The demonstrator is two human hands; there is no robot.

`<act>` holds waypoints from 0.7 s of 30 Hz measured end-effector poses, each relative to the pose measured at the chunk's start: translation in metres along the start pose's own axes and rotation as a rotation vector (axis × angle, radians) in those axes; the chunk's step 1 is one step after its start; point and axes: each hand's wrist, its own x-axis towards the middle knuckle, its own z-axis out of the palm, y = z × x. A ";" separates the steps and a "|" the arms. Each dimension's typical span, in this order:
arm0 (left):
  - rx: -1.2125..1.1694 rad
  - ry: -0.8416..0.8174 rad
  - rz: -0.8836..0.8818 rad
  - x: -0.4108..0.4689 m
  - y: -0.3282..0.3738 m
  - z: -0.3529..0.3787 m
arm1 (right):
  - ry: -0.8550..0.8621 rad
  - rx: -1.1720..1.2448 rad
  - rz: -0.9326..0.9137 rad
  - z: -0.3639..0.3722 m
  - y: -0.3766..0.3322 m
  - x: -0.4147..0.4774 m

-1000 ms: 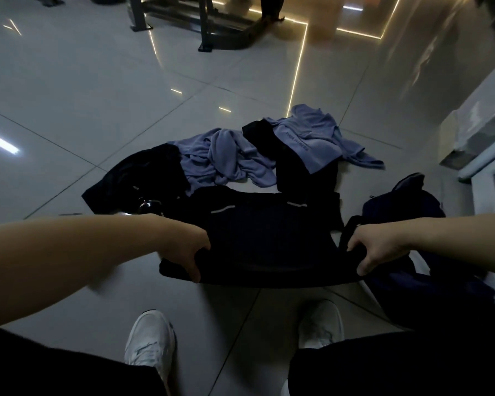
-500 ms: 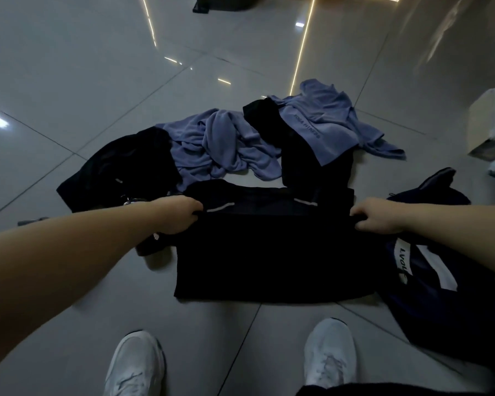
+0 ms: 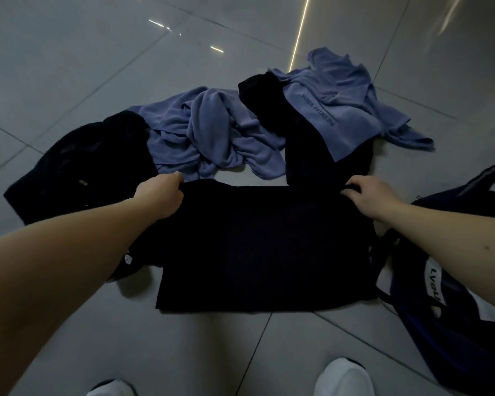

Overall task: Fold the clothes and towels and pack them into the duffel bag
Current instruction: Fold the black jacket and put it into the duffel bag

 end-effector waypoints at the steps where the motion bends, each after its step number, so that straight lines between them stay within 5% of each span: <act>1: -0.004 0.032 -0.009 0.006 0.000 0.003 | 0.013 -0.002 0.017 0.004 0.001 0.005; 9: 0.055 0.344 -0.035 0.034 0.010 0.027 | 0.164 -0.130 0.154 0.034 -0.007 0.019; 12: 0.130 0.398 0.056 0.024 0.034 0.043 | 0.244 -0.009 0.215 0.045 -0.011 -0.007; 21: 0.069 0.135 0.437 -0.078 0.144 0.113 | 0.168 0.190 0.459 0.088 0.014 -0.124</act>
